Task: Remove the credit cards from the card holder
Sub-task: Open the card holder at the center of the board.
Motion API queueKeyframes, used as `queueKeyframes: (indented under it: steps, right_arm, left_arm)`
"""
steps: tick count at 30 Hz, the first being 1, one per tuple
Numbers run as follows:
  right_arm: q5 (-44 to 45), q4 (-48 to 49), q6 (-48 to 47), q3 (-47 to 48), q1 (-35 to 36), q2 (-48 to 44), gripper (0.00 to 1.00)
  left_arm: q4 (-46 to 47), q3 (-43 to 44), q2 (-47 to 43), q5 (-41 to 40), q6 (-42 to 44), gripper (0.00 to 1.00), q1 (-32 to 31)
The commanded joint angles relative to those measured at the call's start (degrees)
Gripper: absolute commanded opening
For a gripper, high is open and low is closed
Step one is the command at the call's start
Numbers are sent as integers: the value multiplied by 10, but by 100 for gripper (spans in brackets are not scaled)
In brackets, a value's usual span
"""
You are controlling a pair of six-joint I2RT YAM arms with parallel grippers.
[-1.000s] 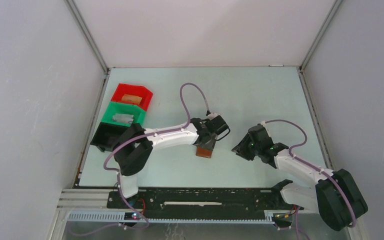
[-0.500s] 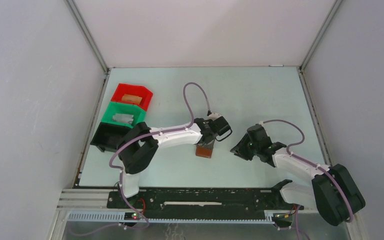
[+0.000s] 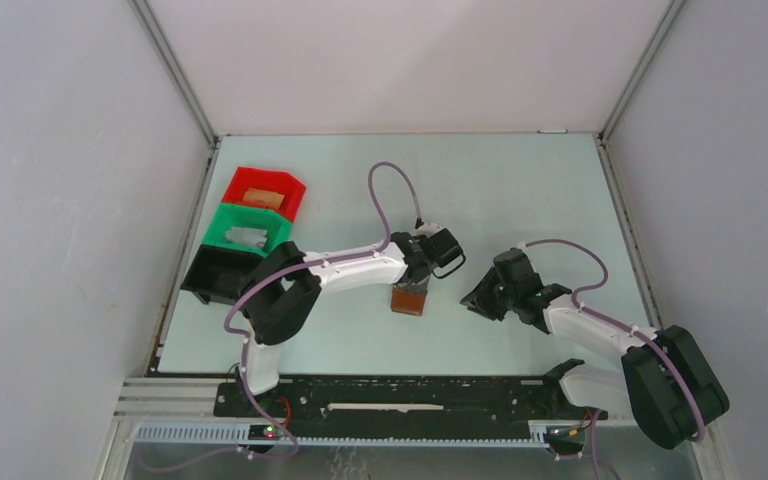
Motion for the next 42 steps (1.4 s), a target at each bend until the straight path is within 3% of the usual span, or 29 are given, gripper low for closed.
queueKeyframes:
  steps: [1, 4, 14, 25, 36, 42]
  right_arm:
    - [-1, 17, 1, -2, 2, -1, 35]
    - [-17, 29, -1, -2, 4, -1, 35]
    - [-86, 136, 13, 37, 64, 54, 46]
    - [-138, 193, -4, 73, 95, 145, 50]
    - [-180, 281, 47, 72, 100, 201, 53]
    - [-183, 305, 59, 70, 101, 203, 68]
  left_arm:
    - [16, -25, 15, 7, -12, 11, 23]
    - [38, -49, -8, 16, -10, 0, 31]
    - [107, -112, -103, 90, 37, 0, 35]
    - [181, -177, -204, 208, 48, 0, 76]
    - [212, -202, -214, 230, 34, 0, 87]
    - [212, -215, -221, 230, 33, 0, 92]
